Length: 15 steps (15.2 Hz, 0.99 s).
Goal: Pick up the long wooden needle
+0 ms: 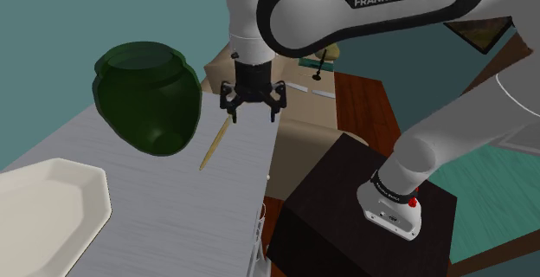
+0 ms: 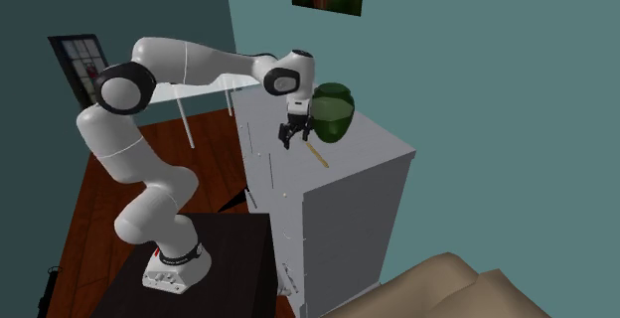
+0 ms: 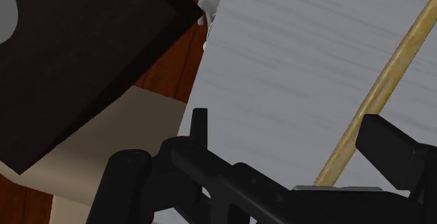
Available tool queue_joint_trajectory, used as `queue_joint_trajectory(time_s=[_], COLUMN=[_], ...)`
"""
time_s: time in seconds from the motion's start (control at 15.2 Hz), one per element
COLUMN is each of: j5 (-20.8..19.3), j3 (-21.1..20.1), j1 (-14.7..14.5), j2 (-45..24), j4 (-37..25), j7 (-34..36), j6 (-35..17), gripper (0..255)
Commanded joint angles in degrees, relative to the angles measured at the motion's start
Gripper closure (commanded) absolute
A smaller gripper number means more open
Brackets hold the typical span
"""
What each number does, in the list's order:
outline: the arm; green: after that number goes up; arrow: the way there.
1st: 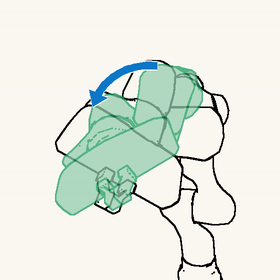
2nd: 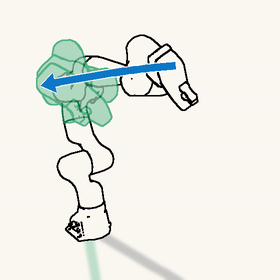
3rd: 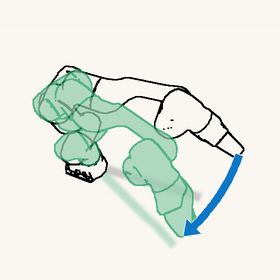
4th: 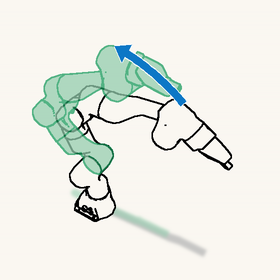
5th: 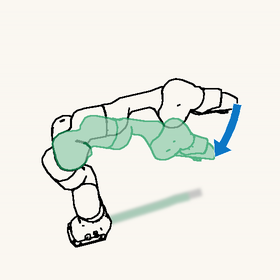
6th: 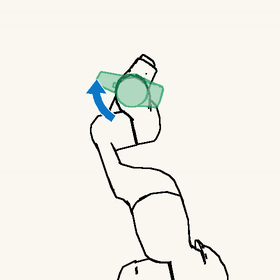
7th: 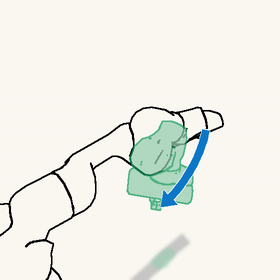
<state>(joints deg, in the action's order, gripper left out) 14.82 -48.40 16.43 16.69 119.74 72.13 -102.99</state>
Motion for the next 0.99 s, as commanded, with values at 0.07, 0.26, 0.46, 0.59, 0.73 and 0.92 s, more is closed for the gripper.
queue_joint_trajectory(time_s=[0.07,0.26,0.46,0.59,0.73,0.92], j5=[-6.07,-16.18,-19.8,-20.31,-20.9,-21.75], j3=[-6.08,-9.84,-8.72,-8.52,-8.35,-8.07], j1=[3.51,3.81,1.6,1.36,1.14,0.8], j2=[-9.29,-21.32,-25.52,-26.08,-26.71,-27.61], j4=[-5.1,-11.18,-12.96,-11.84,-10.77,-9.48], j7=[13.01,27.41,32.17,32.49,32.85,33.39], j6=[-2.65,-3.85,-4.47,-5.9,-7.31,-9.11], gripper=[0,0,0,0,0,0])
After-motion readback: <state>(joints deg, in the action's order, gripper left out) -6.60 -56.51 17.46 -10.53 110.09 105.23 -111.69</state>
